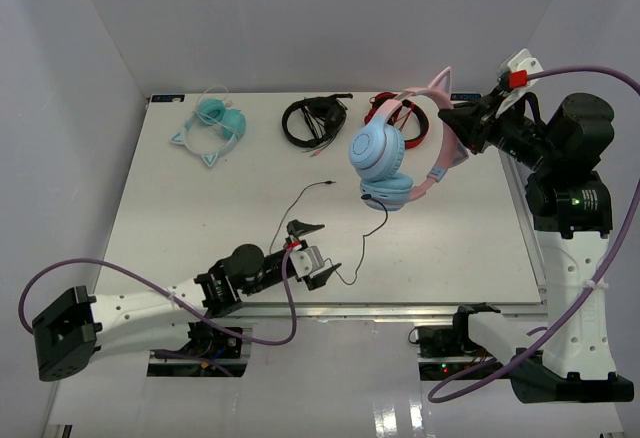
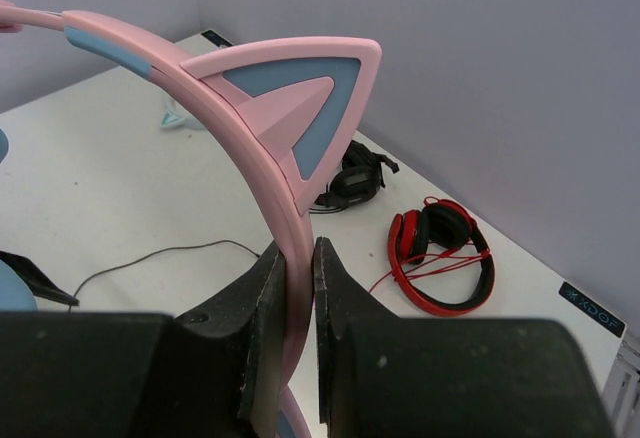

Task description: Wrap the headphones

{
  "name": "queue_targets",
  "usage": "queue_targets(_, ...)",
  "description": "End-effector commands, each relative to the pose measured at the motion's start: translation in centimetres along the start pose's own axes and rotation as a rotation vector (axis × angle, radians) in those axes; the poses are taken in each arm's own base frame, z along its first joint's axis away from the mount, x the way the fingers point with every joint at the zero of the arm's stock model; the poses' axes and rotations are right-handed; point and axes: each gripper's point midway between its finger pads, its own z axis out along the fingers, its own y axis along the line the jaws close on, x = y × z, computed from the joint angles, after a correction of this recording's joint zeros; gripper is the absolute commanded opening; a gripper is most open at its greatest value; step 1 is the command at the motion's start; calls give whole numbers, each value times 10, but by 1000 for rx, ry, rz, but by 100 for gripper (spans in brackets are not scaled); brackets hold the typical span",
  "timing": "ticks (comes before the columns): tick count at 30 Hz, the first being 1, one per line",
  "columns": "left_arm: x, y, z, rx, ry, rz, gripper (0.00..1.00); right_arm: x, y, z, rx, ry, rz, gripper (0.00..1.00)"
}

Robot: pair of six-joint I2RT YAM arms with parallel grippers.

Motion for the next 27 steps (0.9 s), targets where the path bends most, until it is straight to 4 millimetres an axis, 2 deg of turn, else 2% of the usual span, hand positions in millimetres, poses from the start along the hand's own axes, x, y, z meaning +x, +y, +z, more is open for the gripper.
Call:
queue_targets(1,-29,-39,13,282,-99,5,95,-32,6,-5,-21,-78,43,8)
queue_targets(2,-28,-45,12,327,-87,-3,94,-33,5,-4,-21,-78,42,8)
queue_targets(4,-30,-44,8,340,-90,-2,94,-32,4,-3,-22,-75,44,8)
queue_targets(7,-27,-25,-1,267,-78,5,94,-29,4,-1,-25,-68,51,8)
queue_targets(10,-23,-19,-6,262,-63,20,94,-23,5,1,-41,-59,70,8)
queue_targets(12,-2,-26,-2,302,13,21,94,-23,6,2,-49,-60,71,8)
queue_targets(15,20,-26,7,303,73,38,94,-26,10,1,-64,-68,111,8)
queue_targets(20,44,-17,29,315,111,36,94,-36,14,-5,-77,-90,127,8)
queue_targets(23,68,-17,38,348,164,9,93,-35,15,-5,-80,-90,134,8)
queue_targets(27,82,-4,50,304,196,-2,87,-31,9,-6,-66,-85,152,8)
